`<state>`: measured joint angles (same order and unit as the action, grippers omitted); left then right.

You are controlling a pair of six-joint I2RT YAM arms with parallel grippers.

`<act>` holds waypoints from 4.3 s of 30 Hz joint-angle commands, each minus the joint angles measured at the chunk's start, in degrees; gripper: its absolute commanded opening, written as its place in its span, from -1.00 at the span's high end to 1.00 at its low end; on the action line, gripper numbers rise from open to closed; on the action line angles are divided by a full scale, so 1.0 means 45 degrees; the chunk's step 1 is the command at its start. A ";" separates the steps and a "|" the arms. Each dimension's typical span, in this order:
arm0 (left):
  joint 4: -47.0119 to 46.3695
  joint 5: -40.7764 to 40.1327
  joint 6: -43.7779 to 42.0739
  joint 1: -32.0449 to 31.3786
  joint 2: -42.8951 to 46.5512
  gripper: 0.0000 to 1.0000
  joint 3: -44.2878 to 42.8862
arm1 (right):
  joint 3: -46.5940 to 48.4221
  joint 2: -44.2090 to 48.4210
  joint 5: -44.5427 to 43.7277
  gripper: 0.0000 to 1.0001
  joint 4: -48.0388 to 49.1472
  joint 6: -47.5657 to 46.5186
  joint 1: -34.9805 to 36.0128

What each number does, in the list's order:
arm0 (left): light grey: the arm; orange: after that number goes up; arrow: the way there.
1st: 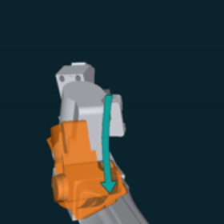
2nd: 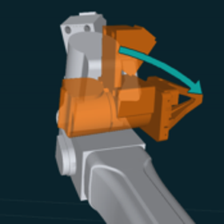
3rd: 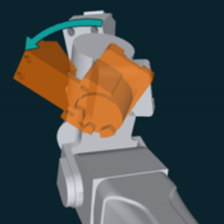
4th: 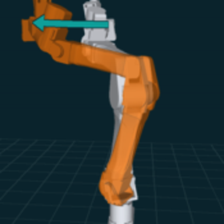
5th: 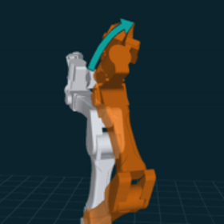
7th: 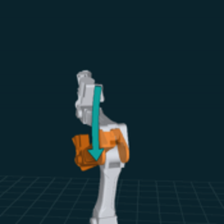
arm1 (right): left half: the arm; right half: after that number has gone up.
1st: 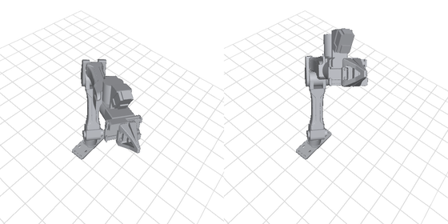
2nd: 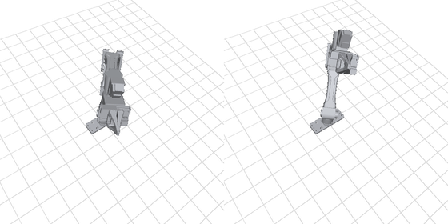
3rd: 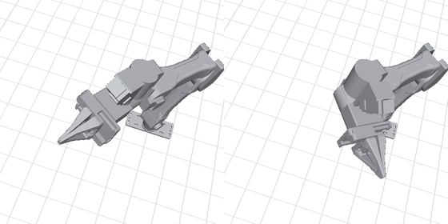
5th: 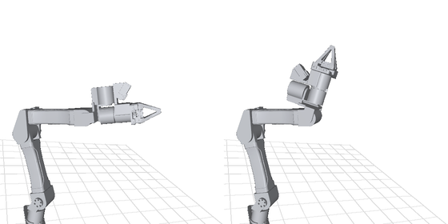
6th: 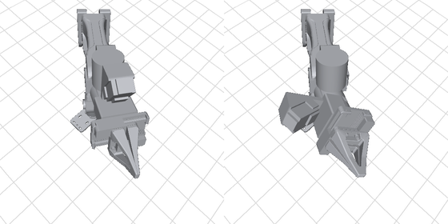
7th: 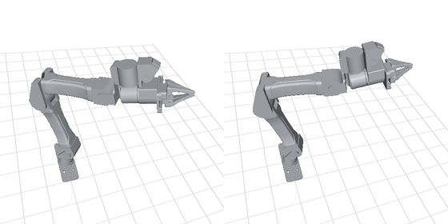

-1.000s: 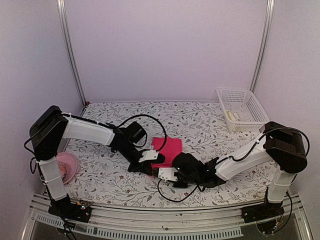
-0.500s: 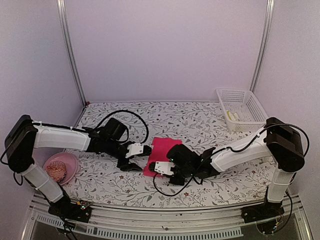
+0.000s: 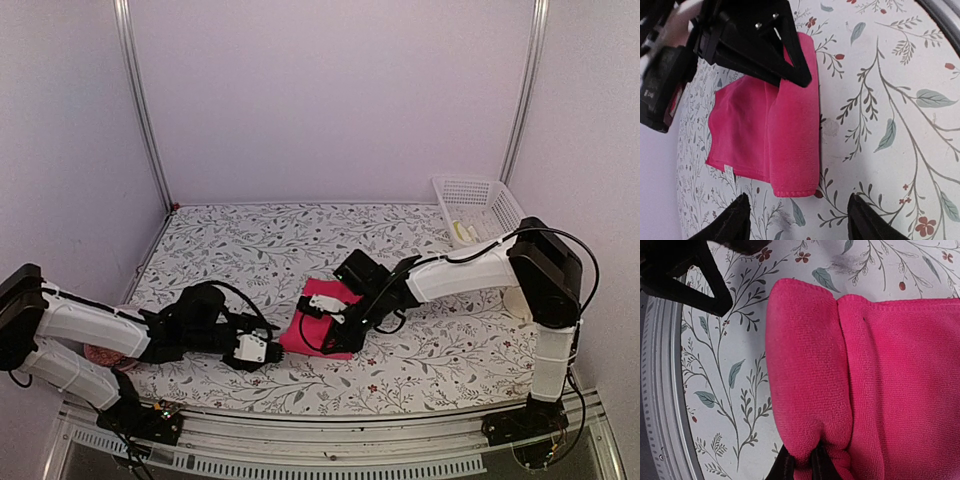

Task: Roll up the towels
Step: Roll the towel at the center of the board.

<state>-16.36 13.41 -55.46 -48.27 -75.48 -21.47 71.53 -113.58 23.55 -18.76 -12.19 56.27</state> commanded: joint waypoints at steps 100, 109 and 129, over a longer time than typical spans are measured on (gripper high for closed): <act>1.1526 0.3946 0.1343 0.1072 -0.8659 1.00 -0.9740 | -0.5403 0.2178 -0.9010 -0.31 0.6084 -0.4191 0.2860; 1.1331 0.3709 0.1397 0.1237 -0.7865 0.70 -0.9733 | -0.5081 0.1831 -0.9043 0.11 0.5777 -0.3614 0.2554; 0.5148 0.1834 0.2266 0.1831 -0.3487 -0.26 -0.5945 | -0.3077 0.1194 -0.5270 0.60 0.2264 -0.2236 0.1987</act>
<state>21.19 26.70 -46.54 -40.51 -97.25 -54.92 55.53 -106.37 -10.44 1.69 -26.06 66.17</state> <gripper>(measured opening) 0.621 0.207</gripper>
